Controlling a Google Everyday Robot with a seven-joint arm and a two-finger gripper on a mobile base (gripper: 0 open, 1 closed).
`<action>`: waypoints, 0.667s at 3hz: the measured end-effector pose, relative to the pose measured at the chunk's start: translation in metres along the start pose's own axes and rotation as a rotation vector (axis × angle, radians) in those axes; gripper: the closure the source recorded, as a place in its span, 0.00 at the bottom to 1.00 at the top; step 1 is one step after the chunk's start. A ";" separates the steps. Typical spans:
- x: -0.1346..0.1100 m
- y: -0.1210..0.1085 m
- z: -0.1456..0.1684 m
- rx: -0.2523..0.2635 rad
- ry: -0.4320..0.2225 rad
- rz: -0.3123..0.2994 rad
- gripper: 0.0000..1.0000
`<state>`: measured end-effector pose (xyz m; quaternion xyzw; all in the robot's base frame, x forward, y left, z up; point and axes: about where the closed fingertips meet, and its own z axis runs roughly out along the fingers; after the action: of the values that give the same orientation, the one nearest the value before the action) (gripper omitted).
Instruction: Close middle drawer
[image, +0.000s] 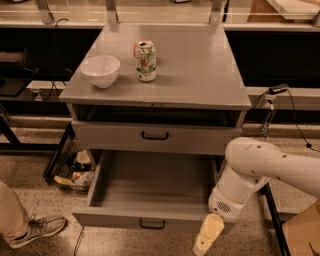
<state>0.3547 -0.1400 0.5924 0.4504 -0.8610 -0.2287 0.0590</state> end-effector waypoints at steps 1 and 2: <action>0.001 -0.016 0.040 -0.063 -0.029 0.022 0.24; -0.001 -0.037 0.082 -0.123 -0.042 0.022 0.47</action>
Offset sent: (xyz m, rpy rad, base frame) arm 0.0079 0.0171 -0.1475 0.1575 0.1412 -0.0298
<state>0.3572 -0.1293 0.5031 0.4314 -0.8513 -0.2900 0.0709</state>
